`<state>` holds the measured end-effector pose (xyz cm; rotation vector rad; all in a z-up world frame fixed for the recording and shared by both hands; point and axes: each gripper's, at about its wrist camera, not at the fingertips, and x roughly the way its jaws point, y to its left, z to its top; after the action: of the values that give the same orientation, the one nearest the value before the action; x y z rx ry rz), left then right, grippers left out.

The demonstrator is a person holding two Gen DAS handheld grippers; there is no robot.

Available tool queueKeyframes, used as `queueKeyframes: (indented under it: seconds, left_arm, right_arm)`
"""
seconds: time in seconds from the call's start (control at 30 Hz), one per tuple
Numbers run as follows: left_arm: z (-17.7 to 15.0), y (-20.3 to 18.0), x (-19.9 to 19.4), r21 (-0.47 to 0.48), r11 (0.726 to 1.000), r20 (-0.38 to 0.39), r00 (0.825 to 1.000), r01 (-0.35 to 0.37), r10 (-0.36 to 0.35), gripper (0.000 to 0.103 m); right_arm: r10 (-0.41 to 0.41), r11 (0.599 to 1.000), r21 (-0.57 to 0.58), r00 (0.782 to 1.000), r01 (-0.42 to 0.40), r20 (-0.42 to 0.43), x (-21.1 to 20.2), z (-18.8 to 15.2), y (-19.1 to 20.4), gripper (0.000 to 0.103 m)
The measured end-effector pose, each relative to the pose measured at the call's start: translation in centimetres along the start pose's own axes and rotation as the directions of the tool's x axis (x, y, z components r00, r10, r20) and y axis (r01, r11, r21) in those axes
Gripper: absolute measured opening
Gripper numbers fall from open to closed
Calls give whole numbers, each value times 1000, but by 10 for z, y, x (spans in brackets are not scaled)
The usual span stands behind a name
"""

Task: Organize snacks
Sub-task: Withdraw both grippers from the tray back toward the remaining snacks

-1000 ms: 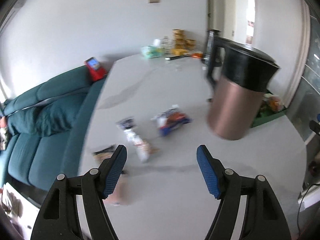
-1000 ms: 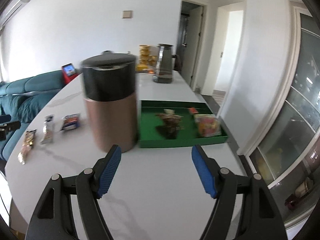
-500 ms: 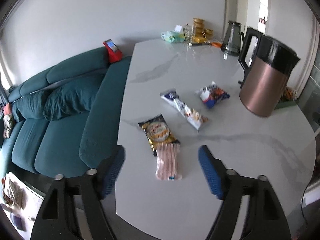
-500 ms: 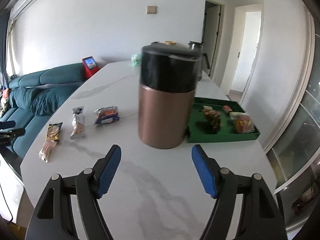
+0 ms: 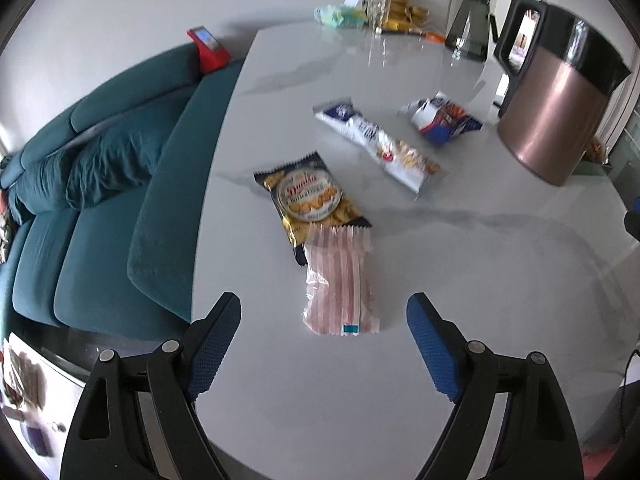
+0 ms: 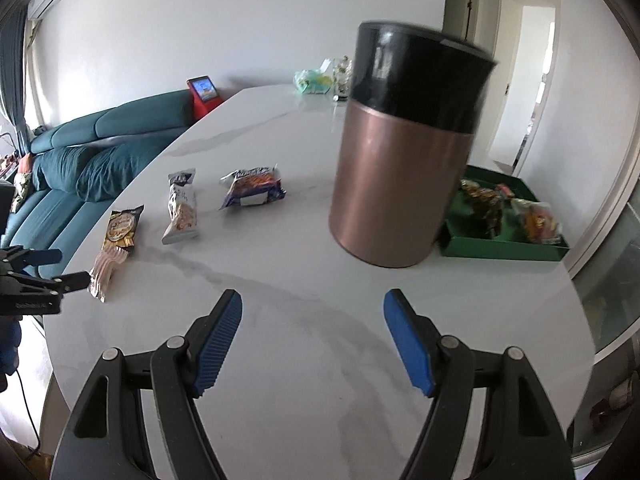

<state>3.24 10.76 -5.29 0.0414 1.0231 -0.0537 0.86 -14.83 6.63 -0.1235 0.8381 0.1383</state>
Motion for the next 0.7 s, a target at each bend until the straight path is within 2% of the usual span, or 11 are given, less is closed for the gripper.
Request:
queueKeyframes:
  seconds: [0.5,0.53,0.6,0.63,0.7]
  left_arm:
    - [0,1,28,-22,999,-42,998,-48,47,81]
    - [1,2,28,-26,998,-44,998,-49,48,81]
    - [1,3,30,-29,998,-45,998,-52,51,81]
    - [1,3,30,-30,998,-45,998,-55,53,81]
    - [2,4,31,-32,998,-44,997,-58,57,81]
  right_arm:
    - [98,993,-55,994,-100,-41,68,25,27,80]
    - [108,992,-57,993,-110,-42,72,29,29,81]
    - [120,990,-67,992,-122,-39,79,35,33,97]
    - [122,990,-73,992,-125,-34,81,38,35,103]
    - [132,987,-86,991,-134,-26,87,47,39,103]
